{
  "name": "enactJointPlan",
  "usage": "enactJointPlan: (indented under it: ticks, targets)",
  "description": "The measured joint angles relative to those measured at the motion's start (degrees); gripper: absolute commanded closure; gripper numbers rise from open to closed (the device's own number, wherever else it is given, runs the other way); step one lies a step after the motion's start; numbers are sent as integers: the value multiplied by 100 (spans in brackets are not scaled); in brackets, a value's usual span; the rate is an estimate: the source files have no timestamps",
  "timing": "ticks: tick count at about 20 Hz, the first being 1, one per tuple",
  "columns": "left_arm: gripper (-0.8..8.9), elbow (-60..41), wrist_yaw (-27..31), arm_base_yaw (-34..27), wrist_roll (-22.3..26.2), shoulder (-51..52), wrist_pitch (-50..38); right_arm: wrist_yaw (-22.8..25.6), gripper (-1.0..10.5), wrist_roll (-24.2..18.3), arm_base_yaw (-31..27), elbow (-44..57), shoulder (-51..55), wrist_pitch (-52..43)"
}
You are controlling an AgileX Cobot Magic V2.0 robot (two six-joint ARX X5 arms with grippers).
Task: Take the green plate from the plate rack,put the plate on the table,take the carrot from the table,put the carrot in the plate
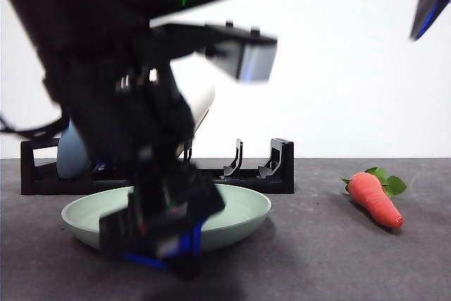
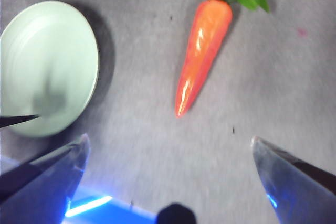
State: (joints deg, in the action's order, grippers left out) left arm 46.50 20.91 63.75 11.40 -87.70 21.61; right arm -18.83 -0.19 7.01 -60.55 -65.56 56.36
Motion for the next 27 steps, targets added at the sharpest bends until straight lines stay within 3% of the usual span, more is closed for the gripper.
enactJointPlan:
  ticks: [4,8,13,17,19,21,24,26,27]
  targets:
    - [436,1047,-17,44,-396,647,1158,732,290,256,446,0,-833,-793]
    - [436,2367,-48,109,-1163,1333,2439,1276,325,560,798,-2,-1891,-1703]
    - [436,3580,-31,109,-1652,2085,3051,1845,339,820,1049,-2,-2992,-2435]
    - [436,3742,-26,109,-1703,2474,3163,2057,503,890,1119,-2,-3289,-2710]
    - [436,3742,-26,109,-1714,2559,3248,2057,533,968,1130,-2,-3303,-2889]
    - [436,3742,-24,109,-1731,2568,3311,2055,702,1012,1137,-9,-3392,-2935]
    - [436,3742,-26,109,-1746,2568,3392,2055,766,1029,1137,-9,-3567,-2929]
    - [436,3742,-24,109,-1746,2568,3407,2079,967,1029,1137,-9,-3580,-2931]
    - [436,3742,-26,109,-1746,2568,3425,2076,958,1027,1143,-9,-3578,-2929]
